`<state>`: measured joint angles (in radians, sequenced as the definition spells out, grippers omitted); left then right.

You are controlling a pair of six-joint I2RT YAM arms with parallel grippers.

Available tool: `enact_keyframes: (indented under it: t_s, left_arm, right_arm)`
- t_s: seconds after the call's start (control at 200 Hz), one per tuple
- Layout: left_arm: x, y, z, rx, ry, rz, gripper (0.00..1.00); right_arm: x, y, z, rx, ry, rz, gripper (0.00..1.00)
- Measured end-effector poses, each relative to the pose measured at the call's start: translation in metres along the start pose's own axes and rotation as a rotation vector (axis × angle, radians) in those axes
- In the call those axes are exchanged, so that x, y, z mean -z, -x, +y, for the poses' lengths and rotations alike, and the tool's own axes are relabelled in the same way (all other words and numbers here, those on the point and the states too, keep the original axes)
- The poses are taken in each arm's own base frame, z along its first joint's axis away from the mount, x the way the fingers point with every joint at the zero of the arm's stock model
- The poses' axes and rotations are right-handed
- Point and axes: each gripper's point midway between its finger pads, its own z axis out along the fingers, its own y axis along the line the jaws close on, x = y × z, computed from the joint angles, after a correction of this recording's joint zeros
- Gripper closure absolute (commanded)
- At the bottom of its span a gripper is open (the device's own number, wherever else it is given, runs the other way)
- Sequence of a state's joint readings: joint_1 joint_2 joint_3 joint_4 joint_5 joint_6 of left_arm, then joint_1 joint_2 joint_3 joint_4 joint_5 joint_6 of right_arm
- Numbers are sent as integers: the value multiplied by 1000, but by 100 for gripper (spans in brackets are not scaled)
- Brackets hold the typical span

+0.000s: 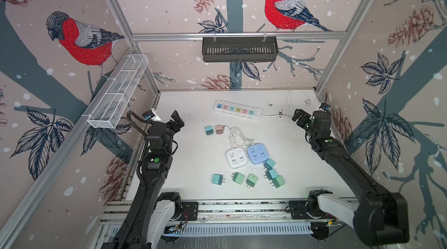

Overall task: Insert the plug
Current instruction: 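Raise both arms and move both grippers toward the socket boxes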

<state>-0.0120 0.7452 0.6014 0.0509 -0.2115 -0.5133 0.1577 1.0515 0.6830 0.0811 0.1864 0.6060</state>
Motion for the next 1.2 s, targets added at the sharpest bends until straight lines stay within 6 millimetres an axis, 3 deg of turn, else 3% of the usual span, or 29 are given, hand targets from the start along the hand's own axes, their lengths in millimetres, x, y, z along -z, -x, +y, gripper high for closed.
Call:
enact_keyframes:
  t_s: [0.13, 0.23, 0.4, 0.565, 0.665, 0.796, 0.926, 1.081, 1.201]
  left_arm:
    - [20, -15, 21, 151, 50, 2, 3]
    - [33, -29, 29, 210, 39, 18, 4]
    - [45, -42, 7, 242, -108, 90, 9]
    - [48, -67, -6, 251, -191, 210, 13]
    - [47, -83, -12, 247, -220, 290, 15]
    - [43, -112, -24, 206, -246, 423, 27]
    - [50, -146, -48, 141, -298, 576, 31]
    - [68, -169, -78, 77, -378, 661, 30]
    - [78, -184, -89, 49, -394, 697, 31]
  right_arm:
    - [38, -22, 44, 23, 153, 6, 0]
    - [60, -42, 58, 26, 213, 49, 2]
    - [87, -86, 72, 43, 318, 140, 13]
    - [87, -125, 69, 57, 312, 238, 28]
    - [89, -143, 71, 55, 322, 283, 31]
    - [97, -177, 77, 79, 367, 351, 40]
    - [107, -200, 88, 61, 423, 392, 39]
    - [124, -229, 96, 73, 491, 433, 41]
    - [127, -234, 105, 73, 508, 443, 42]
